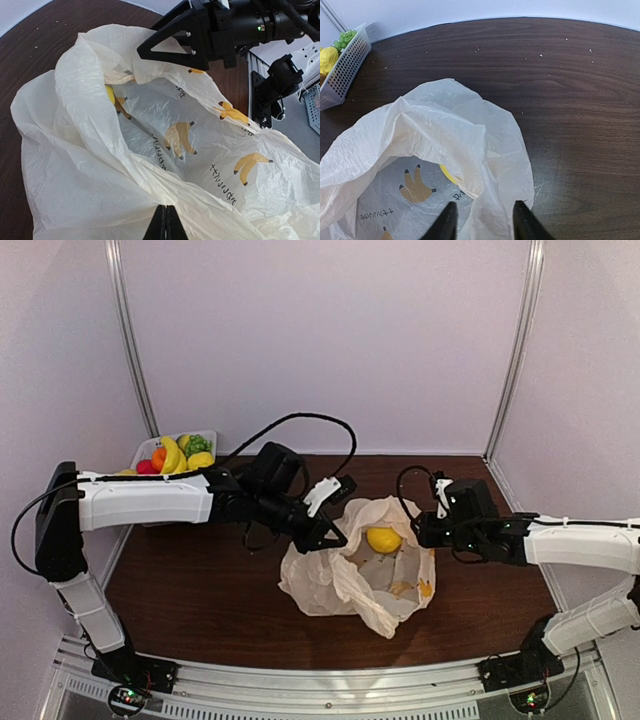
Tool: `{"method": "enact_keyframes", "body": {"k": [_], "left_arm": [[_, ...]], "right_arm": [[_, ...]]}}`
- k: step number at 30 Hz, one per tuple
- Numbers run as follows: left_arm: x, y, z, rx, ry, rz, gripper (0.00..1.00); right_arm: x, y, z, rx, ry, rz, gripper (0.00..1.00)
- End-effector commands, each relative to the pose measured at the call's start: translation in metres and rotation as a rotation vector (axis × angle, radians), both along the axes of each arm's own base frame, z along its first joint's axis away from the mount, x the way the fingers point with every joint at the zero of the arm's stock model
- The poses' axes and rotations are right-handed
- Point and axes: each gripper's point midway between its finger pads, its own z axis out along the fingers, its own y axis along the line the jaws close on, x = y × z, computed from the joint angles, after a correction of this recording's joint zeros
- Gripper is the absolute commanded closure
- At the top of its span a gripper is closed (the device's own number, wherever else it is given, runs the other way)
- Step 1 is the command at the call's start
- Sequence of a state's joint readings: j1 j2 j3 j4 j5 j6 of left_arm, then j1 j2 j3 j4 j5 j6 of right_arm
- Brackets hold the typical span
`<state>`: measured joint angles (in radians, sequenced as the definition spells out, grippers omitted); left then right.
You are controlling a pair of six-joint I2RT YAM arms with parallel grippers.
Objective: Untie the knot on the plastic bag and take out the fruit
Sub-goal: Adjust the bag handles for the takeout bag, then reach into the gripper in the takeout bag.
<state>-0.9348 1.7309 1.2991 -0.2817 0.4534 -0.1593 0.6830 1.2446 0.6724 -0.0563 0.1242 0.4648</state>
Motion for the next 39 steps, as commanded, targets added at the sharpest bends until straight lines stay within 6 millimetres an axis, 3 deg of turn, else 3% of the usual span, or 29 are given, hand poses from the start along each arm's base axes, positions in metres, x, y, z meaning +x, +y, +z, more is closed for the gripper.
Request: {"method": "enact_keyframes", "body": {"k": [1,6,9,12,18,28,39], "left_arm": [[0.011,0.005,0.011,-0.014,-0.035,0.060,1.00],[0.018,0.009,0.007,0.019,-0.056,0.098,1.00],[0.020,0.010,0.008,0.022,-0.064,0.107,1.00],[0.021,0.010,0.008,0.020,-0.057,0.108,1.00],[0.022,0.011,0.008,0.021,-0.061,0.112,1.00],[0.021,0.011,0.010,0.016,-0.064,0.110,1.00],[0.014,0.008,0.013,-0.005,-0.046,0.065,1.00]], "right_arm": [[-0.010,0.002,0.027,0.041,-0.038,0.050,0.48],[-0.037,0.012,0.055,0.107,-0.093,0.149,0.33],[-0.051,0.025,0.068,0.147,-0.126,0.217,0.36],[-0.069,0.051,0.075,0.206,-0.149,0.340,0.41],[-0.082,0.085,0.043,0.223,-0.104,0.429,0.49],[-0.033,0.085,-0.007,0.167,-0.077,0.174,0.51],[0.020,0.089,-0.033,0.087,-0.081,0.015,0.49]]}}
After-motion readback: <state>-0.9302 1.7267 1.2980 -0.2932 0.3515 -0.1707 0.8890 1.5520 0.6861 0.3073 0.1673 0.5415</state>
